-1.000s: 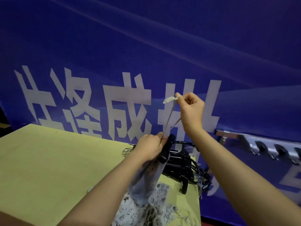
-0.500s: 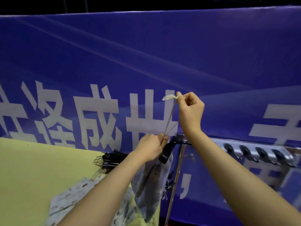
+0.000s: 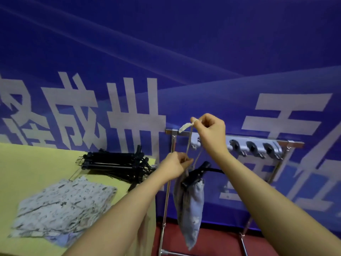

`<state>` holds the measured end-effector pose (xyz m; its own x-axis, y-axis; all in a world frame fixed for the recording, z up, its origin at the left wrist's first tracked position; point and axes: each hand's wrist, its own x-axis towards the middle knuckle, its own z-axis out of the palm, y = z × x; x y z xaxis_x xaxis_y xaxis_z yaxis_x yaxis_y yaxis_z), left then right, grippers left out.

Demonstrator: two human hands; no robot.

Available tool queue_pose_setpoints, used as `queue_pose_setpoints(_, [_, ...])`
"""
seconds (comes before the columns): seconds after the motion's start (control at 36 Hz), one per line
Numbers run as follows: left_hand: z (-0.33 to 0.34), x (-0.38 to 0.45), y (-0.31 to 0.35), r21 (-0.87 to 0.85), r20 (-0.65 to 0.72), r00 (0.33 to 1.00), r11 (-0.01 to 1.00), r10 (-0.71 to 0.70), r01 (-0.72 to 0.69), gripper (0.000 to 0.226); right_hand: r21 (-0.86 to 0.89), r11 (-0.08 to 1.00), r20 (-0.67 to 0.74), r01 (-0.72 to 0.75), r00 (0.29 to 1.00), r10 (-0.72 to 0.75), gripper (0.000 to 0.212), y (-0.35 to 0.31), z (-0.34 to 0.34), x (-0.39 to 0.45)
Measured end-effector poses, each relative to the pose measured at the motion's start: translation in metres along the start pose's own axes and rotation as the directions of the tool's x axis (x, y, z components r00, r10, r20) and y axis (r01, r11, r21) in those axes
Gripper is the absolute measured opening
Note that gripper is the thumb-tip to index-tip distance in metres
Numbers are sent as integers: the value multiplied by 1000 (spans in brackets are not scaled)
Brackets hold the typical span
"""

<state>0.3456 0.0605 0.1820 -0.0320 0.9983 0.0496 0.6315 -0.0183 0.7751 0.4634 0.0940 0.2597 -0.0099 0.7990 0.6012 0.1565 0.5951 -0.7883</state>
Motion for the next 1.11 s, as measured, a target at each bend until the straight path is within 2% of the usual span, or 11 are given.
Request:
queue_pose_setpoints(0.17, [30,14,2,-129,-81,996,991,-44,33,25,-173,978,123,-115,983,138,39,64,-16,-11])
queue_pose_setpoints(0.31, [46,39,-5,-242,-5,993,964,-118,113,20,-343,907,174,-246,932,318,37,113,-18,-20])
queue_pose_setpoints(0.47, [58,76,-26,-204,70,989,968,-133,145,19,-403,848,252,-344,849,465,25,157,-15,-12])
queue_pose_setpoints(0.56, [64,100,-40,-225,63,987,961,-150,161,20,-429,842,277,-326,840,466,27,173,-10,1])
queue_pose_setpoints(0.67, [69,133,-57,-266,8,988,952,-151,148,22,-439,846,273,-301,853,445,16,196,0,17])
queue_pose_setpoints(0.81, [67,164,-68,-373,76,977,903,-200,214,24,-456,853,220,-255,896,385,6,220,11,31])
queue_pose_setpoints(0.94, [69,187,-75,-453,74,961,850,-266,270,21,-481,839,176,-253,910,375,10,238,24,42])
queue_pose_setpoints(1.11, [78,207,-89,-392,69,940,857,-335,334,28,-529,789,155,-313,878,452,10,260,35,41])
